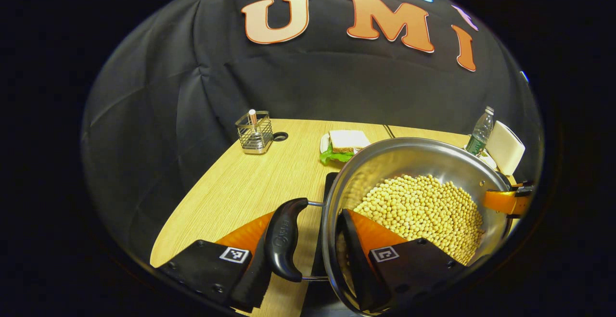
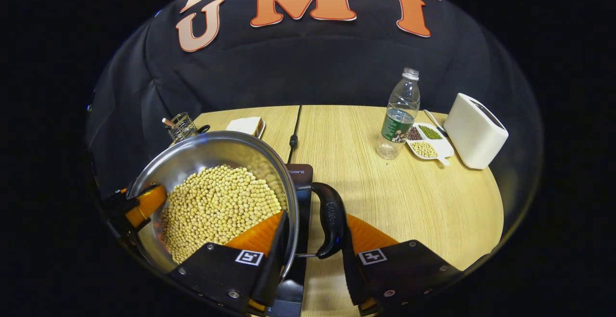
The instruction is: First push the handle of the pot to place it horizontally, then grasp the pot with both hands and set it on the induction cooktop.
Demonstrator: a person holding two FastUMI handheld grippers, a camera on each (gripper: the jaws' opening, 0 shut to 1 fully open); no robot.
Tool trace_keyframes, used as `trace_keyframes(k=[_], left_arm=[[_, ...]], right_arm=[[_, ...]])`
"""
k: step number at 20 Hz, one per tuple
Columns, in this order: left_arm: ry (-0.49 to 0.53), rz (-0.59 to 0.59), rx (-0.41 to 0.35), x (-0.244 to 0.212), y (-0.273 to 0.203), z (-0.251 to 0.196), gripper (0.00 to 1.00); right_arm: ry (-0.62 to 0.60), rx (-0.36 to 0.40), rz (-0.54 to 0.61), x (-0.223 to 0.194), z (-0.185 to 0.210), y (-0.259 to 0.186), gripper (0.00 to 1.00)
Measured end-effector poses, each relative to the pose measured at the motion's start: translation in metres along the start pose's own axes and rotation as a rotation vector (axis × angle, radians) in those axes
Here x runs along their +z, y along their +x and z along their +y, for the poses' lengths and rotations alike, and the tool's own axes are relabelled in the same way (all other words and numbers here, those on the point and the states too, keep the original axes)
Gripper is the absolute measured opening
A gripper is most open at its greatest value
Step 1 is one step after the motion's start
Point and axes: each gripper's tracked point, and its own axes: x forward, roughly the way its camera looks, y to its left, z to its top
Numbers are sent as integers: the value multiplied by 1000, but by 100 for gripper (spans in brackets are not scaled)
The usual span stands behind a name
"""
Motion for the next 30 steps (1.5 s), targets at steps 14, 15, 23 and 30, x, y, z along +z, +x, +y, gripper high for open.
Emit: trace_keyframes(k=[14,15,23,30], left_arm=[[41,-84,121,27,-28,23,87],[45,-109,144,38,-37,27,87],[34,-388,193,127,-156,3,87],[-57,-665,89,208,-303,-34,94]], right_arm=[[78,92,-98,31,-15,-28,79],[77,98,-126,36,-19,-40,80],[37,98,-445,96,-72,-163,85],[-34,51,-724,143,-109,-278,94]])
